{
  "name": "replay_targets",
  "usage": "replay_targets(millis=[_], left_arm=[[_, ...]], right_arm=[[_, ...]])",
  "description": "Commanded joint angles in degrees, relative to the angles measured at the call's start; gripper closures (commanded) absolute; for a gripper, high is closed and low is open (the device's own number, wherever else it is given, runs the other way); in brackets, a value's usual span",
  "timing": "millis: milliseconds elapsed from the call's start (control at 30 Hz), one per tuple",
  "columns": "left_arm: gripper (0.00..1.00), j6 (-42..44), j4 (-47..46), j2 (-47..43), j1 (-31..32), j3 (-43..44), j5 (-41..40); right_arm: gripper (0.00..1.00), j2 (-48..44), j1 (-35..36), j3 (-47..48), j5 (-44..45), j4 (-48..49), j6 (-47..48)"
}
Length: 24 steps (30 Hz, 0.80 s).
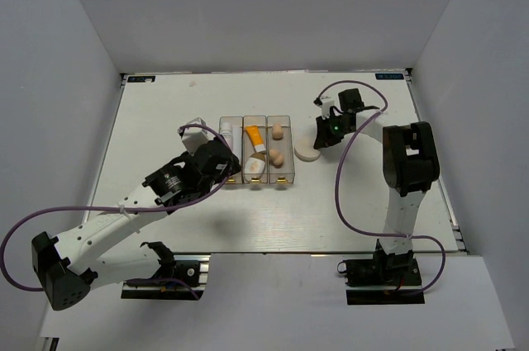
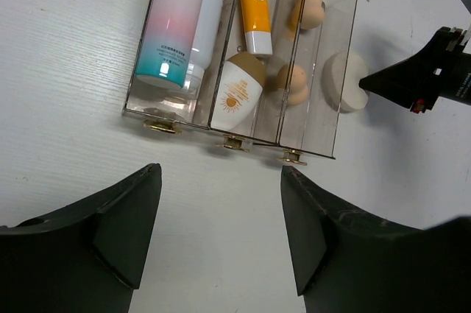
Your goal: Organize the makeup
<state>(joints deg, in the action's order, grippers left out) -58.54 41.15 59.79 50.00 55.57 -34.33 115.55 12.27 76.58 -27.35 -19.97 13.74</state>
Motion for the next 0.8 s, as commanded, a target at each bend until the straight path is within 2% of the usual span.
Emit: replay_targets(millis=[0,367,567,767], left_arm=[[0.24,-0.43,1.04,-0.99,0.19,1.91,-1.36],[0.24,-0.52,0.60,-1.43,0.19,1.12,-1.27],[0.24,-0.34,-0.01,-0.82,0.19,1.03,-0.74],[0.24,-0.17,-0.10,-0.73,0.19,1.21,-0.92]], right_arm=[[1.00,-1.54,-0.84,1.29,-2.00,-1.57,0.59],[1.00,-13.93,-0.68,5.51,-4.37,-1.13,4.46],[1.00,-16.40,2.05,6.65,-3.06,-0.86,4.81],[1.00,-14.48,6.70,8.15,0.37,-2.79,5.86]])
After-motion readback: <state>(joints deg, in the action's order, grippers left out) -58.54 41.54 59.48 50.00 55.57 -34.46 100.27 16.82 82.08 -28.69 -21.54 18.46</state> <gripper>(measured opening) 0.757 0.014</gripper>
